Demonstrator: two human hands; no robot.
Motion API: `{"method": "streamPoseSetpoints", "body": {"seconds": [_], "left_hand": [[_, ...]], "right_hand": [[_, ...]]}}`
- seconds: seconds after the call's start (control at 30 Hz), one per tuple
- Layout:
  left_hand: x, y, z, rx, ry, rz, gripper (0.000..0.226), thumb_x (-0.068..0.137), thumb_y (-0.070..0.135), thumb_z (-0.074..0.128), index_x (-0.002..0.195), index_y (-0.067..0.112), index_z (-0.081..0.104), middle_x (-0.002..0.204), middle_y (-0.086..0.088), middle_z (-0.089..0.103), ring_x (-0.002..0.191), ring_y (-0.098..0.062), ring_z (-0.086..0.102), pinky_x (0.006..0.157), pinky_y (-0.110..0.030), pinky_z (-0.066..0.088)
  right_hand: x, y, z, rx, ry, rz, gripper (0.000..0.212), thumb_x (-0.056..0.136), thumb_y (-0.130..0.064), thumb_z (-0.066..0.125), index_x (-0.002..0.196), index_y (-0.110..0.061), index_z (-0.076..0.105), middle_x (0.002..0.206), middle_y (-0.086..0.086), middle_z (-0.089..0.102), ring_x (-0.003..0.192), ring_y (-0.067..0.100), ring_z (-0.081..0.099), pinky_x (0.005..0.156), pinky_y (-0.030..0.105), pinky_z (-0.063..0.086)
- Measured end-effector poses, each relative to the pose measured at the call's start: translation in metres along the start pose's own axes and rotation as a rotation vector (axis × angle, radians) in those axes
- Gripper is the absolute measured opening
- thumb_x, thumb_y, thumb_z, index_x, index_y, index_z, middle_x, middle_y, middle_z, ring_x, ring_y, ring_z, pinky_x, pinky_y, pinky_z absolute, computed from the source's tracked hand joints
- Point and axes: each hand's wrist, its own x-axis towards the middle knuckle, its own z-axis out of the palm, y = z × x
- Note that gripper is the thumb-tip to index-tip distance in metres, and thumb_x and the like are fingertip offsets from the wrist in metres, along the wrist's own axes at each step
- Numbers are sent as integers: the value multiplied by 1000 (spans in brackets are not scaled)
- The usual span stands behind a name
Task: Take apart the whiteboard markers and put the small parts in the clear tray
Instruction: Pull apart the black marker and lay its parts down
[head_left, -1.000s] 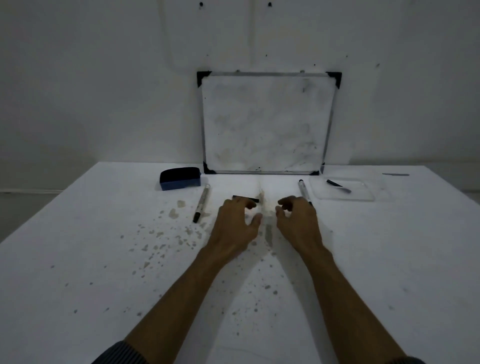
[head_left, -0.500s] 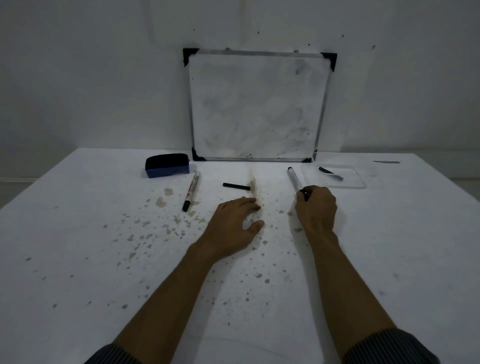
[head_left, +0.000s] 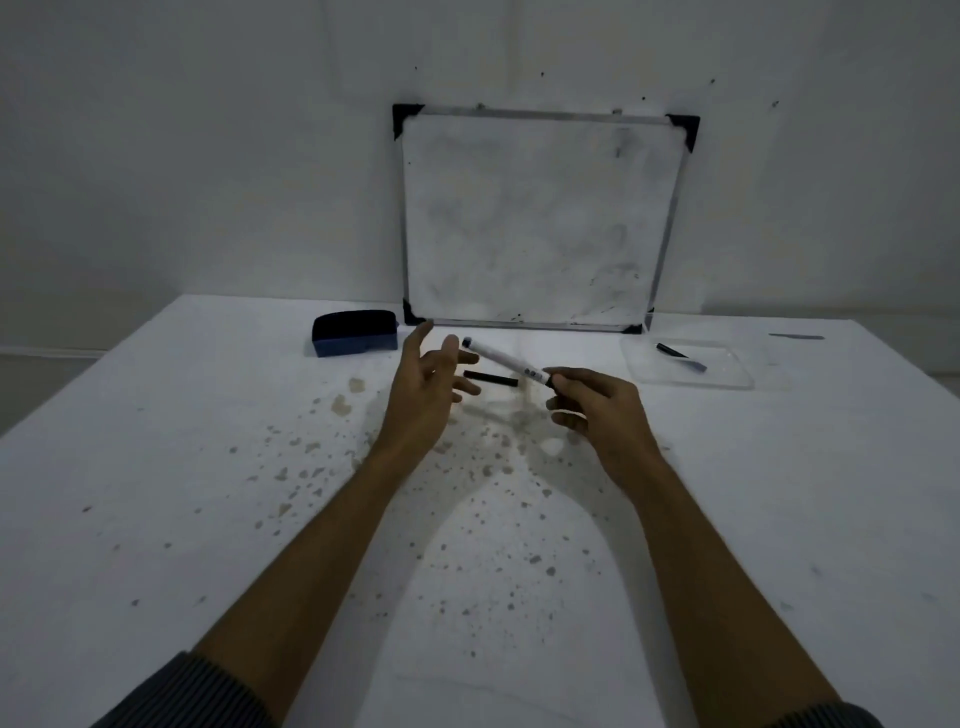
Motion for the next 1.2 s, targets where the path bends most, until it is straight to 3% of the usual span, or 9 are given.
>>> {"method": "streamPoseSetpoints", "body": {"seconds": [0.17,0.33,0.43,0.53,0.63,0.8,0.87,1.07,1.2], "left_hand": [[-14,-16,-5,79,-148,37,17,106,26,59,116,20,71,87,6,76,70,-10,72,62,-34,62],[-24,-13,8,-41,-202,18,19,98,23,71,114,13,70,97,-3,81,75,-17,77,66,-22,60],[-28,-16,16,-27,-213,-15,19,98,24,72,111,12,66,97,-5,81,74,-20,77,64,-26,60],[-30,-17,16,0,-241,2,19,102,26,66,117,13,65,96,-4,79,74,-20,76,65,-29,62],[-35,-20,19,256,-238,164,18,108,33,52,113,19,61,84,0,73,67,-15,71,60,-29,60],[-36,-24,23,684,-167,395,26,112,33,31,93,20,44,62,10,44,49,-8,41,48,-20,31],[-36,-26,23,644,-174,354,31,111,37,29,87,24,44,59,10,43,46,-8,40,45,-21,33],[-22,-16,27,58,-246,-210,50,111,48,30,68,25,43,48,14,38,40,-2,30,41,-18,29],[-29,-20,25,196,-242,-64,40,110,51,30,78,34,46,59,12,47,46,-3,38,46,-22,35]], "right_hand": [[2,1,-2,106,-20,59,18,94,-15,71,96,1,79,81,12,59,65,19,60,61,28,57],[1,8,13,191,7,52,23,87,-32,80,97,-12,81,73,0,63,65,11,60,64,25,55],[-5,15,30,220,-111,104,30,88,-37,78,100,-10,80,71,3,62,63,11,56,61,23,51],[-7,19,37,70,-38,99,36,90,-49,72,91,-14,77,68,3,62,58,12,54,57,28,46],[-9,20,39,8,-9,101,39,89,-55,69,81,-17,71,67,2,63,52,12,52,48,24,41],[-10,19,50,196,-2,202,32,96,-38,68,77,-13,65,62,2,60,42,11,45,39,22,35],[-10,19,52,233,-16,195,30,99,-34,66,79,-11,63,61,3,56,41,11,42,39,23,35],[-11,19,54,81,-49,-64,31,102,-37,60,93,-7,64,65,-2,49,55,10,42,49,22,39],[-12,17,53,31,3,-46,31,101,-38,61,84,-12,64,59,-6,50,48,8,41,45,21,37]]}}
